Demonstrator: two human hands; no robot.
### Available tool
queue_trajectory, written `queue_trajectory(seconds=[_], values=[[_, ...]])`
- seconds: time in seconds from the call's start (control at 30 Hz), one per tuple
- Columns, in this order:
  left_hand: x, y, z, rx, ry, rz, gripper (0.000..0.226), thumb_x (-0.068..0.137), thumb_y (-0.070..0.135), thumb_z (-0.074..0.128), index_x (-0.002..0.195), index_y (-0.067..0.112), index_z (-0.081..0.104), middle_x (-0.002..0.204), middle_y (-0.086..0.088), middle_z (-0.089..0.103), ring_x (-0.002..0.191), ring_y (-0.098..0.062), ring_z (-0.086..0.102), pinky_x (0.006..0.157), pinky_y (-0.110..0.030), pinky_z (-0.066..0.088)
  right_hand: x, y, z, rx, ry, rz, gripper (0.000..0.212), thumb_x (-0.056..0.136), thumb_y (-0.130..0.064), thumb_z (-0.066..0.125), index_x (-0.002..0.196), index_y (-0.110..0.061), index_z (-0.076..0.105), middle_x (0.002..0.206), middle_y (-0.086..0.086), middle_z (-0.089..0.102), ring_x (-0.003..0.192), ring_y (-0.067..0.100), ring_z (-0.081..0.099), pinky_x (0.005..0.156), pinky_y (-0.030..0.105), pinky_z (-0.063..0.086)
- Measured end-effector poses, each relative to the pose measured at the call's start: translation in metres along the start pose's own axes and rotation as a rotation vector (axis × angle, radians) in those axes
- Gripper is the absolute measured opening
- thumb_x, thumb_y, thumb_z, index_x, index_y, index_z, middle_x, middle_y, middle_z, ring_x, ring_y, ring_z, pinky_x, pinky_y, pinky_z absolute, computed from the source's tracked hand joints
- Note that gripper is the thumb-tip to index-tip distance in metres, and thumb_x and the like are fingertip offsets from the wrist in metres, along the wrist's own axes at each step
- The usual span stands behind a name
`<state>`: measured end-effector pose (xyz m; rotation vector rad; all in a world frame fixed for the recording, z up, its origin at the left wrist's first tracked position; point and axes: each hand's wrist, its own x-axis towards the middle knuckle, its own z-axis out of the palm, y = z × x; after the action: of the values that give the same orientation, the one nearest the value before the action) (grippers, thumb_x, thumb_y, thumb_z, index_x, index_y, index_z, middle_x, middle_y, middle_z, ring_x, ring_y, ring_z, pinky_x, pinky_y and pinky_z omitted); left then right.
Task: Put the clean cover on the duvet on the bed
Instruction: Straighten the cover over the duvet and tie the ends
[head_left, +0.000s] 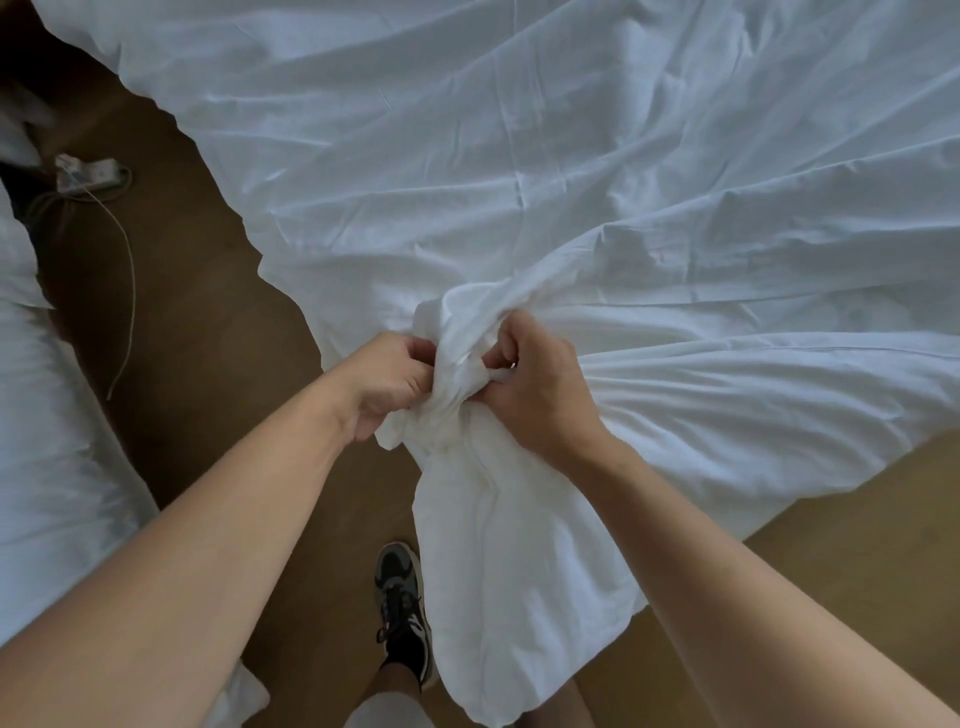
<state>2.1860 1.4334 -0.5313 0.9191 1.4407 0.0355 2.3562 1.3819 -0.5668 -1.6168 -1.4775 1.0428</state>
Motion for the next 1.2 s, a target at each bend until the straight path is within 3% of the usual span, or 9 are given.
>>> queue_trajectory(seconds=[0.13, 0.3, 0.47, 0.53, 0.67, 0.77, 0.97, 1.07, 1.2], values=[[0.004, 0.015, -0.005, 0.321, 0.035, -0.02, 0.016, 0.079, 0.005, 0.079, 0.085, 0.02, 0.08, 0.083, 0.008, 0.077, 0.086, -0.015, 0.071, 0.063, -0.02, 0.053, -0.01, 0.007, 0.007, 0.031, 0.117, 0.012, 0.053, 0.072, -0.002, 0.077, 0.083, -0.03, 0.034, 0.073, -0.007, 0.059, 0.067, 0.01, 0.056, 0.053, 0.019, 0.044], [0.0, 0.023, -0.006, 0.399, -0.027, 0.021, 0.021, 0.079, 0.005, 0.078, 0.093, 0.02, 0.078, 0.094, 0.001, 0.077, 0.094, -0.02, 0.071, 0.079, -0.029, 0.059, -0.011, 0.01, 0.01, -0.107, 0.22, -0.193, 0.083, 0.068, 0.009, 0.073, 0.133, -0.025, 0.033, 0.101, 0.006, 0.049, 0.076, 0.018, 0.052, 0.059, 0.036, 0.055], [-0.005, 0.014, 0.005, 0.398, -0.033, 0.092, 0.023, 0.078, -0.005, 0.071, 0.097, 0.008, 0.073, 0.09, -0.005, 0.073, 0.085, -0.02, 0.068, 0.075, -0.033, 0.058, -0.009, 0.015, 0.001, -0.623, 0.262, -0.332, 0.066, 0.068, -0.034, 0.078, 0.131, -0.03, 0.056, 0.144, 0.01, 0.038, 0.132, 0.032, 0.041, 0.105, 0.046, 0.034], [-0.009, 0.012, 0.007, 0.379, -0.016, 0.126, 0.024, 0.076, -0.01, 0.063, 0.094, 0.003, 0.071, 0.083, -0.007, 0.068, 0.079, -0.022, 0.063, 0.068, -0.032, 0.051, -0.005, 0.015, -0.007, -0.656, 0.133, -0.422, 0.038, 0.071, -0.04, 0.076, 0.102, -0.02, 0.066, 0.125, 0.007, 0.061, 0.123, 0.032, 0.054, 0.108, 0.051, 0.031], [-0.02, 0.009, 0.004, 0.368, -0.128, 0.208, 0.039, 0.076, -0.013, 0.06, 0.1, 0.014, 0.074, 0.101, -0.013, 0.074, 0.093, -0.027, 0.07, 0.082, -0.038, 0.058, -0.013, 0.004, -0.022, -0.483, -0.129, -0.522, 0.027, 0.081, -0.039, 0.062, 0.076, -0.018, 0.046, 0.063, 0.0, 0.055, 0.057, 0.027, 0.052, 0.063, 0.034, 0.037], [-0.032, 0.002, 0.002, 0.431, -0.194, 0.281, 0.038, 0.077, -0.006, 0.064, 0.102, 0.021, 0.072, 0.097, -0.007, 0.073, 0.09, -0.019, 0.069, 0.079, -0.034, 0.055, -0.039, -0.002, -0.03, -0.539, -0.042, -0.552, 0.031, 0.084, -0.036, 0.066, 0.072, -0.014, 0.047, 0.063, 0.0, 0.049, 0.057, 0.02, 0.039, 0.06, 0.032, 0.026], [-0.053, -0.025, 0.007, 0.505, 0.109, 0.518, 0.021, 0.089, 0.015, 0.071, 0.09, 0.035, 0.066, 0.088, 0.018, 0.067, 0.083, -0.002, 0.062, 0.067, -0.012, 0.047, -0.12, 0.006, -0.047, -0.632, -0.018, -0.476, 0.027, 0.065, -0.001, 0.063, 0.057, -0.014, 0.04, 0.049, 0.0, 0.038, 0.045, 0.02, 0.032, 0.049, 0.029, 0.026], [-0.06, -0.034, 0.014, 0.57, 0.115, 0.585, 0.015, 0.091, 0.019, 0.068, 0.089, 0.032, 0.063, 0.084, 0.01, 0.065, 0.078, -0.01, 0.059, 0.063, -0.014, 0.045, -0.175, 0.017, -0.047, -0.697, -0.074, -0.278, 0.051, 0.076, -0.012, 0.081, 0.053, -0.014, 0.036, 0.045, -0.001, 0.033, 0.039, 0.02, 0.031, 0.042, 0.027, 0.029], [-0.077, -0.05, 0.033, 0.737, 0.121, 0.842, 0.018, 0.083, 0.001, 0.068, 0.094, 0.014, 0.064, 0.088, 0.004, 0.063, 0.082, -0.021, 0.058, 0.075, -0.034, 0.049, -0.231, 0.016, -0.025, -0.784, 0.026, -0.129, 0.056, 0.097, -0.045, 0.054, 0.057, -0.021, 0.024, 0.049, -0.01, 0.021, 0.042, 0.014, 0.019, 0.048, 0.023, 0.013]])
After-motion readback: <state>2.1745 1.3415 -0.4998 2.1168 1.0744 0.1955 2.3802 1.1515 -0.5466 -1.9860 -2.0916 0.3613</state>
